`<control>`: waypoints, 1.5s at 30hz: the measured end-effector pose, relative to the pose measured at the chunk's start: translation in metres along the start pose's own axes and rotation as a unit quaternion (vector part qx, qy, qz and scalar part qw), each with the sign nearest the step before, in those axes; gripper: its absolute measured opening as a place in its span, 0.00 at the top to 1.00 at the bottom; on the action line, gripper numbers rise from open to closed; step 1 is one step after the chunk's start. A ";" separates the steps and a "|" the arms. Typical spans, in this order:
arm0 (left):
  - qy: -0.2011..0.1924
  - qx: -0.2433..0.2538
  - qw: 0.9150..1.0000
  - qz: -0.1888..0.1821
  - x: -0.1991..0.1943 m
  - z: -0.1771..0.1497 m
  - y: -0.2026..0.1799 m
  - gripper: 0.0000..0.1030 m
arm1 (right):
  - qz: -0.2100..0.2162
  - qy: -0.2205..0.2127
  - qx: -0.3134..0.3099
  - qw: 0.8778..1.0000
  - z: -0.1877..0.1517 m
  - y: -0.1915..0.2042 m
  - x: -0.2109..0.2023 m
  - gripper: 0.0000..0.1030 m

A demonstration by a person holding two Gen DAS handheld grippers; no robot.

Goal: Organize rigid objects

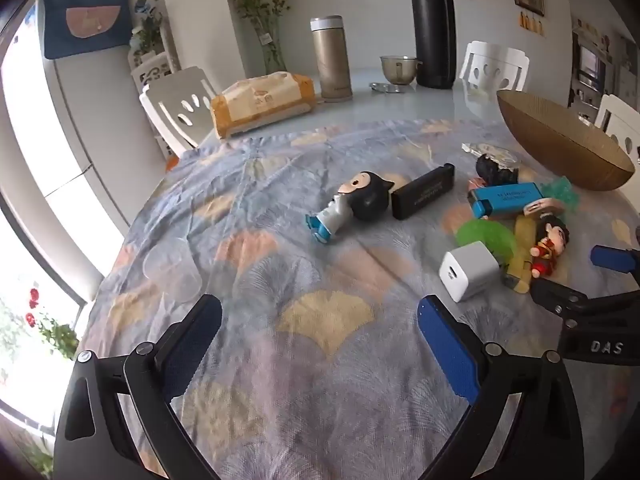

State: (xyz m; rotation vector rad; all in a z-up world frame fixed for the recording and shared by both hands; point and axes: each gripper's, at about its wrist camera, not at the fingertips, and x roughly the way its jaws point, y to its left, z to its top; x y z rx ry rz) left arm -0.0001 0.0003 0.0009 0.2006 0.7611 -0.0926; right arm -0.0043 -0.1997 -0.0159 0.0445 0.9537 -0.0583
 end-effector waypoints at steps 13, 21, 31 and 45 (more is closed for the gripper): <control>-0.028 -0.035 0.998 -0.045 -0.010 -0.004 0.012 0.04 | 0.010 0.037 0.010 0.999 -0.033 -0.006 -0.023 0.00; -0.037 -0.041 0.998 -0.042 -0.014 -0.004 0.013 0.04 | 0.034 -0.084 -0.019 0.996 -0.019 0.004 -0.065 0.00; -0.034 -0.043 0.998 -0.043 -0.014 -0.005 0.015 0.04 | 0.023 -0.056 -0.002 0.998 -0.014 0.001 -0.043 0.00; -0.037 -0.038 0.998 -0.043 -0.014 -0.004 0.012 0.04 | -0.007 -0.080 -0.022 0.996 -0.025 0.014 -0.047 0.00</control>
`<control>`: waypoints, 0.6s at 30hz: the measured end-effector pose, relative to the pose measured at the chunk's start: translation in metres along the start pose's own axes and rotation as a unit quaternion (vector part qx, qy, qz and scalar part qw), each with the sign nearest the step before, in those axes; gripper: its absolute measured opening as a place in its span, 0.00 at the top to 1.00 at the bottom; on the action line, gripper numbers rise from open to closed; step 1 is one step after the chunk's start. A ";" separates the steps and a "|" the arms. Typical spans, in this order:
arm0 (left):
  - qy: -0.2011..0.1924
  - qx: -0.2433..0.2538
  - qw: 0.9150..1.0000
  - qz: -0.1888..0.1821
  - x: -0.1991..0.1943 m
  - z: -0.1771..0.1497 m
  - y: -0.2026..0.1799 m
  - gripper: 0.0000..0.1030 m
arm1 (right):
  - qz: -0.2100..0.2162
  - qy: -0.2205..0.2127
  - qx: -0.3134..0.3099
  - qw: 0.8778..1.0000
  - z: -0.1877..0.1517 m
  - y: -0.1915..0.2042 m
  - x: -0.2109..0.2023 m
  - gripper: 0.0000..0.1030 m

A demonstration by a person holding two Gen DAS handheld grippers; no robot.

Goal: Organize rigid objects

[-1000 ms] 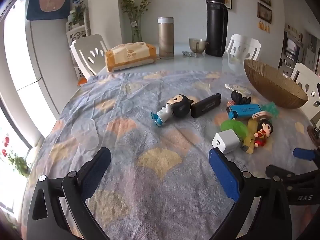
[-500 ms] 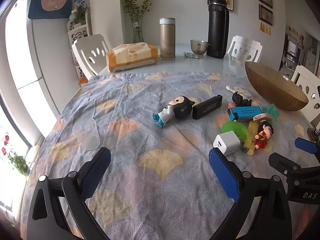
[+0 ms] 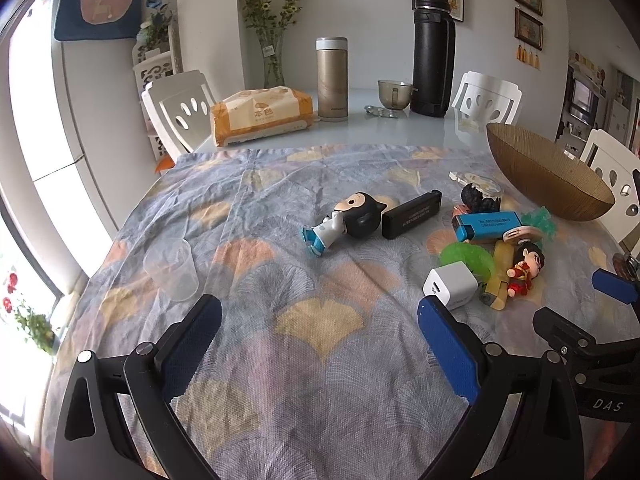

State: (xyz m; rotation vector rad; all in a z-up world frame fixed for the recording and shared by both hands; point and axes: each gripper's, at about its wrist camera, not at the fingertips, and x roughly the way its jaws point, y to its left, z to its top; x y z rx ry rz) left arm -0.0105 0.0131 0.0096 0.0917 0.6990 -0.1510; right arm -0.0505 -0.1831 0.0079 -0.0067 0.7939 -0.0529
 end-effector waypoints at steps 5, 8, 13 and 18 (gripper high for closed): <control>0.002 0.002 1.000 -0.001 0.001 0.000 -0.001 0.04 | -0.001 0.000 -0.001 1.000 0.000 0.000 -0.001 0.00; 0.004 0.001 1.000 -0.001 0.002 -0.001 -0.001 0.04 | -0.002 0.001 -0.001 1.000 0.000 0.001 0.000 0.00; 0.004 0.002 1.000 -0.002 0.002 -0.001 -0.001 0.04 | -0.003 0.002 -0.006 1.000 -0.001 0.001 -0.002 0.00; 0.004 0.001 1.000 -0.001 0.002 -0.001 -0.001 0.04 | -0.003 0.002 -0.006 1.000 -0.001 0.001 -0.001 0.00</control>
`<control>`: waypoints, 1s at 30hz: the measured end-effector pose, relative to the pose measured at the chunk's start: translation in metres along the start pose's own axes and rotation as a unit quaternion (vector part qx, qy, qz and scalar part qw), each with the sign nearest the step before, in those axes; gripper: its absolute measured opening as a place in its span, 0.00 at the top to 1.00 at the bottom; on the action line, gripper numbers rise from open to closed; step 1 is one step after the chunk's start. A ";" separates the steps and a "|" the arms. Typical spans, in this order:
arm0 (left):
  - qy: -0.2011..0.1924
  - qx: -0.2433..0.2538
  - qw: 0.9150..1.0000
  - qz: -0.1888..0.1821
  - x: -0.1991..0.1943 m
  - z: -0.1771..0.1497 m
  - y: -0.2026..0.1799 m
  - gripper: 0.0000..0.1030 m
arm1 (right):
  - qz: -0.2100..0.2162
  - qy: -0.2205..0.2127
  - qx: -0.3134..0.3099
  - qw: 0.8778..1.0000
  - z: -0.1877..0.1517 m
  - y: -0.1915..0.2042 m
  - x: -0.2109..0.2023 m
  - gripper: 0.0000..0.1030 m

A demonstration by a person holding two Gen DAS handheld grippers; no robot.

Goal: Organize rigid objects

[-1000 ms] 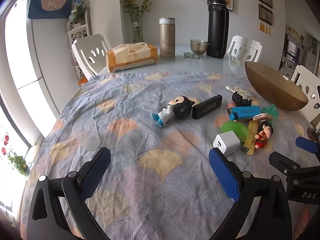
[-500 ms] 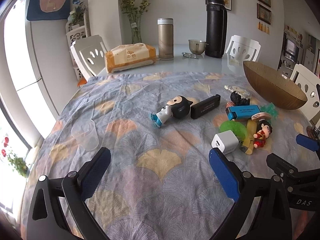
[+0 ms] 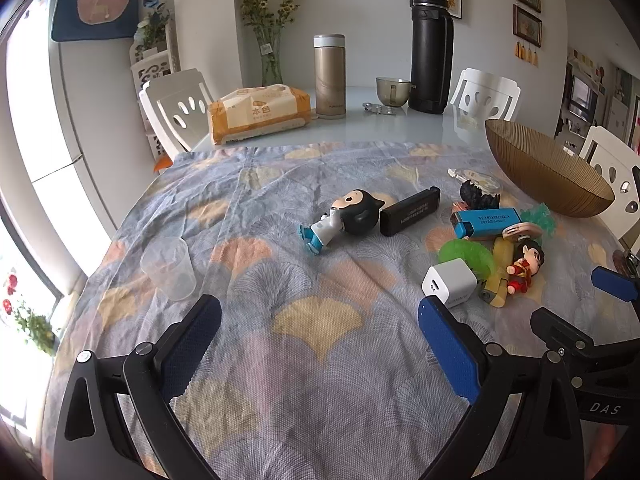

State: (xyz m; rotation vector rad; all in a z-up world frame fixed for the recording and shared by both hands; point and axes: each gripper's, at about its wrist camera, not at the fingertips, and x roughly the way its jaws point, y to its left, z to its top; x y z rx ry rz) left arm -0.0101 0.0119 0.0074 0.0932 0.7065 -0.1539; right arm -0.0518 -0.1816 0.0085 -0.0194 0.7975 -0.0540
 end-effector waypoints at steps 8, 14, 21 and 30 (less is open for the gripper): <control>0.000 0.000 1.000 0.000 0.000 0.000 0.000 0.04 | 0.000 0.000 0.000 1.000 0.001 0.000 0.000 0.00; 0.000 0.000 1.000 0.000 0.000 0.000 0.000 0.03 | -0.001 0.001 -0.001 1.000 0.001 0.001 0.000 0.00; -0.001 0.000 1.000 0.000 0.000 0.000 0.000 0.03 | -0.003 0.001 -0.005 1.000 0.001 0.001 -0.001 0.00; -0.007 -0.008 1.000 0.001 -0.001 -0.001 0.003 0.03 | -0.008 0.000 -0.018 1.000 0.001 0.005 -0.001 0.00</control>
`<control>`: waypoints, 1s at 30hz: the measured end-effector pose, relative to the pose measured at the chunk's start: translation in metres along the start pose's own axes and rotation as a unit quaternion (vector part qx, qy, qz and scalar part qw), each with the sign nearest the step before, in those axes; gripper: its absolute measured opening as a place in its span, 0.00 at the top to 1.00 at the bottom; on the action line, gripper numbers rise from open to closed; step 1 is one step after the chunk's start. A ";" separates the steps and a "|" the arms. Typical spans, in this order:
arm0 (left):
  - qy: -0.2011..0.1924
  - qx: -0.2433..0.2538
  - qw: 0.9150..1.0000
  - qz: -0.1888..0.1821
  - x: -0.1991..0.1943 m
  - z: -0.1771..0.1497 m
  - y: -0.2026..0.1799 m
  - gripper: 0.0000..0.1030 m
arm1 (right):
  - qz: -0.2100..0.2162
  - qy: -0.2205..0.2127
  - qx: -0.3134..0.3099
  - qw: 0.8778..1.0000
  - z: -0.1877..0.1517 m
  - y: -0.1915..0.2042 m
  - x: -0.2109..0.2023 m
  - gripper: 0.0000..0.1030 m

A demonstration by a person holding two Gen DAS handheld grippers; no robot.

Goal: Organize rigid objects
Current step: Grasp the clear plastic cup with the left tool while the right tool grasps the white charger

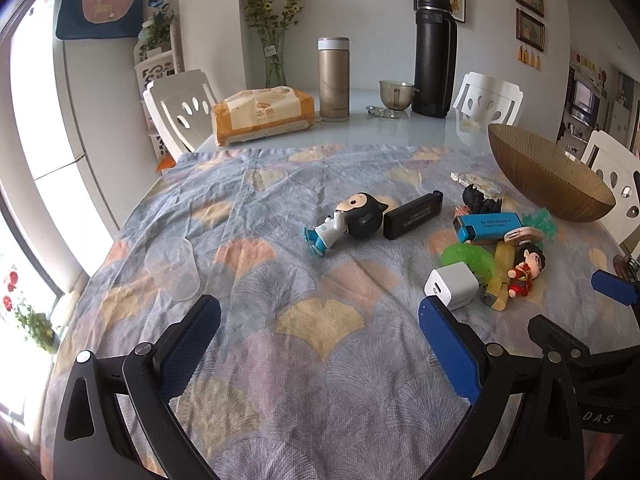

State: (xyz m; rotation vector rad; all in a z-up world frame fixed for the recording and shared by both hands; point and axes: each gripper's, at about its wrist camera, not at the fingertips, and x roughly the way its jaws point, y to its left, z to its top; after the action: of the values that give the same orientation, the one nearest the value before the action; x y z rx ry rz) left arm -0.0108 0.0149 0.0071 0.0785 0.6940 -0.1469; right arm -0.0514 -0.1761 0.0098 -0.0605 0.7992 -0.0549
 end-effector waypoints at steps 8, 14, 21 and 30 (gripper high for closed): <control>0.041 -0.050 0.995 -0.077 -0.008 -0.005 0.042 0.03 | 0.014 0.003 0.003 1.000 0.000 -0.002 0.000 0.00; 0.057 -0.042 0.997 -0.035 -0.019 -0.005 0.098 0.04 | 0.143 0.060 0.026 0.988 0.017 0.009 -0.010 0.06; 0.069 -0.028 0.996 -0.039 0.009 0.017 0.111 0.06 | 0.165 0.091 0.000 0.982 0.030 0.056 0.009 0.33; 0.093 -0.049 0.994 -0.022 0.060 0.033 0.119 0.49 | 0.180 0.100 0.047 0.977 0.039 0.056 0.044 0.34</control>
State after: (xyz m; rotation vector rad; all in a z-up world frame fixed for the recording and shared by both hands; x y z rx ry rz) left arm 0.0748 0.1213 -0.0031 -0.0178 0.8888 -0.1495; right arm 0.0093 -0.1220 0.0013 0.1820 0.9973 0.2473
